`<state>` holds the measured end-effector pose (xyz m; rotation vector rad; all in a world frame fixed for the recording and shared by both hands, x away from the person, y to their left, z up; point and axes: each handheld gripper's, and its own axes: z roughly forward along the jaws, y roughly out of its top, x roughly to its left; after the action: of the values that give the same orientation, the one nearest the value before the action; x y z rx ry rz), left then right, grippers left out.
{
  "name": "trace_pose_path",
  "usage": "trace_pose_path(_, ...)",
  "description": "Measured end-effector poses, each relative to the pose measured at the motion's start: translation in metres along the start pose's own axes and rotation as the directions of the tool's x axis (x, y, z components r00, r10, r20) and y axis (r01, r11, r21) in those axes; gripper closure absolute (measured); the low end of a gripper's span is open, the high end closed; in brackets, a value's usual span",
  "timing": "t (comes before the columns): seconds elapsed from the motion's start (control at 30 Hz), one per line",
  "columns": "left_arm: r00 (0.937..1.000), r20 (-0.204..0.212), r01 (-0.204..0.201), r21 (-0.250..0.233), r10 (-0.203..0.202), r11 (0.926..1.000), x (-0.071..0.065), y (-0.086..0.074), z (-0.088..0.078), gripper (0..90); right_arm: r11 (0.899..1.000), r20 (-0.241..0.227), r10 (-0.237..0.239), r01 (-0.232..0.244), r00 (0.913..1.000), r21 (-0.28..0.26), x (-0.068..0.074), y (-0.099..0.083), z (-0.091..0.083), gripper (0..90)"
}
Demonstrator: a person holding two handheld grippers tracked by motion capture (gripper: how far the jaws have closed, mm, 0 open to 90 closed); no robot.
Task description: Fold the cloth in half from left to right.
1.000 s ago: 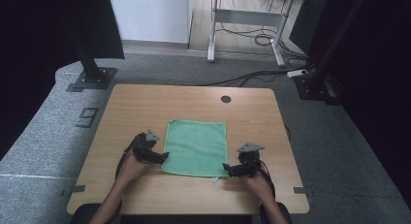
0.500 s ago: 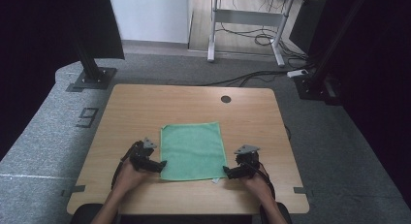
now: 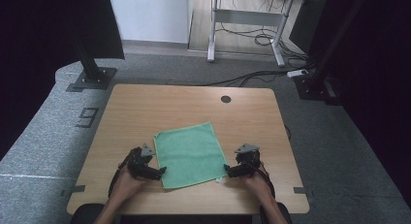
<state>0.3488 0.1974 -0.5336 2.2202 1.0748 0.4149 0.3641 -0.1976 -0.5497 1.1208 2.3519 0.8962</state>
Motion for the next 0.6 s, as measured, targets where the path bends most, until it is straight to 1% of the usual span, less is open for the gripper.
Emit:
trace_pose_path(0.07, 0.9997, -0.009, 0.021, -0.020, -0.021, 0.9996, 0.009, 0.005, -0.001, 0.0, 1.000, -0.001, 0.005, -0.005, 1.0000, -0.002, -0.001, 0.000, 0.001, 0.1)
trace_pose_path(0.13, 0.9990, -0.026, 0.037, -0.030, -0.037, 0.9989, 0.018, 0.009, 0.001, 0.2, 1.000, -0.009, 0.023, -0.023, 0.9997, -0.003, -0.002, -0.001, 0.001, 0.1)
trace_pose_path(0.2, 0.9981, -0.039, 0.046, -0.035, -0.048, 0.9983, 0.026, 0.013, 0.004, 2.3, 0.999, -0.019, 0.037, -0.037, 0.9991, -0.005, -0.004, -0.002, 0.001, 0.0)
trace_pose_path(0.37, 0.9960, -0.071, 0.054, -0.026, -0.055, 0.9982, 0.040, 0.024, 0.018, 5.7, 0.997, -0.038, 0.072, -0.072, 0.9967, -0.004, -0.006, -0.004, 0.002, 0.0)
trace_pose_path(0.5, 0.9946, -0.089, 0.050, -0.038, -0.053, 0.9980, 0.049, 0.034, 0.024, 9.0, 0.997, -0.040, 0.072, -0.073, 0.9966, -0.005, -0.006, -0.004, 0.003, 0.0)
trace_pose_path(0.6, 0.9936, -0.102, 0.045, -0.044, -0.049, 0.9980, 0.054, 0.040, 0.028, 14.6, 0.997, -0.044, 0.071, -0.071, 0.9965, -0.006, -0.007, -0.004, 0.003, 0.0)
